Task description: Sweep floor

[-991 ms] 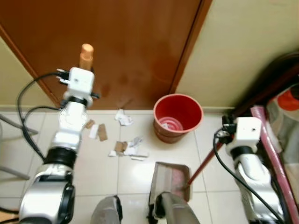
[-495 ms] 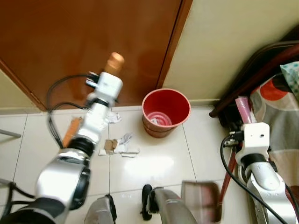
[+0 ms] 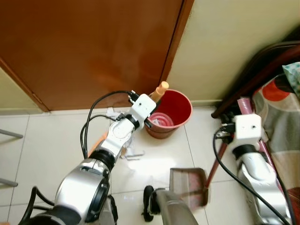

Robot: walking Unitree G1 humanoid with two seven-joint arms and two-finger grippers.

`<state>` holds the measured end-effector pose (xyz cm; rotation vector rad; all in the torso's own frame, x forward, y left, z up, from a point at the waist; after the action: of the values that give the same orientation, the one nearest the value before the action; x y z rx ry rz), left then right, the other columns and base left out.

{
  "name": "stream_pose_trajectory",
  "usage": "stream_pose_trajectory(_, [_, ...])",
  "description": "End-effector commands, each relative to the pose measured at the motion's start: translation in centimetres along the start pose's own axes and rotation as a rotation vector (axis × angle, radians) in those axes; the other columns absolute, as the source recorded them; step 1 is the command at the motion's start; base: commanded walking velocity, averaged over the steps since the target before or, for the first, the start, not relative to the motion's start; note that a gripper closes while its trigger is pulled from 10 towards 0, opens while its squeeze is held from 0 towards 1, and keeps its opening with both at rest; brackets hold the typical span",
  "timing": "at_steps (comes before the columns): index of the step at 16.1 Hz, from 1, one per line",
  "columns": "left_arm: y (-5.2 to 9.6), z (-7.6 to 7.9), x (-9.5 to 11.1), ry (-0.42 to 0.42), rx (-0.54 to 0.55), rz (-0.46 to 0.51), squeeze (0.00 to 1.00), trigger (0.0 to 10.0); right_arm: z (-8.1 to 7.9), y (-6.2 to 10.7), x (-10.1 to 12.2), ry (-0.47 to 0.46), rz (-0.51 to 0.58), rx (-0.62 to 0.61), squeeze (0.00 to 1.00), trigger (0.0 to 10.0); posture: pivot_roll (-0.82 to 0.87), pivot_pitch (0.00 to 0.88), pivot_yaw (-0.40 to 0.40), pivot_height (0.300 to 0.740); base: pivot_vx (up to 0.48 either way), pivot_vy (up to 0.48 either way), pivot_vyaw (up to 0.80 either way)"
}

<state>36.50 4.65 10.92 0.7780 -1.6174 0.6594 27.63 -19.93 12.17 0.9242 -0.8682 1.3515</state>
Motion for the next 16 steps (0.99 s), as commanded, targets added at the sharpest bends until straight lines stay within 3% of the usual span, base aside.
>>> stream_pose_trajectory(1, [0.3, 1.3, -0.3, 0.094, -0.051, 0.034, 0.00, 10.0, -0.3, -0.4, -0.2, 0.009, -0.003, 0.002, 0.00, 10.0, -0.19, 0.211, -0.097, 0.740, 0.000, 0.000, 0.00])
stream_pose_trajectory(5, [1.4, 2.5, 0.5, 0.152, -0.130, 0.138, 0.00, 10.0, -1.4, -2.7, 0.4, 0.007, 0.031, 0.013, 0.00, 10.0, -0.11, 0.173, -0.081, 0.740, 0.000, 0.000, 0.00])
stream_pose_trajectory(8, [2.7, 2.3, 0.8, 0.154, -0.110, 0.172, 0.00, 10.0, -1.7, -3.6, 0.3, 0.041, 0.039, -0.001, 0.00, 10.0, -0.08, 0.157, -0.070, 0.740, 0.000, 0.000, 0.00])
stream_pose_trajectory(9, [4.4, 0.9, 0.3, 0.136, 0.010, 0.164, 0.00, 10.0, -1.2, -4.3, 0.3, 0.051, 0.049, -0.039, 0.00, 10.0, -0.05, 0.148, -0.058, 0.740, 0.000, 0.000, 0.00])
stream_pose_trajectory(12, [6.5, -0.8, -1.0, 0.121, 0.164, 0.100, 0.00, 10.0, -0.9, -5.1, 0.4, 0.067, 0.053, -0.076, 0.00, 10.0, -0.01, 0.145, -0.051, 0.740, 0.000, 0.000, 0.00])
stream_pose_trajectory(16, [8.4, -0.5, -1.5, 0.154, 0.215, 0.092, 0.00, 10.0, -1.3, -5.7, 0.8, 0.067, 0.070, -0.100, 0.00, 10.0, 0.02, 0.134, -0.050, 0.740, 0.000, 0.000, 0.00])
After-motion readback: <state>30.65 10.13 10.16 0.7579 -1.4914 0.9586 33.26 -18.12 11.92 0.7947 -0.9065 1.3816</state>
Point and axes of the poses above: a point about 5 cm out from each wrist's last joint towards the gripper, its own y axis pointing back from the gripper into the wrist, its own x axis along the axis of the wrist's last joint, z = x × y, the point moved 2 cm from there along -y, pointing out of the wrist towards the gripper, and after that the axes turned 12 degrees about y, right-handed, at the moved point
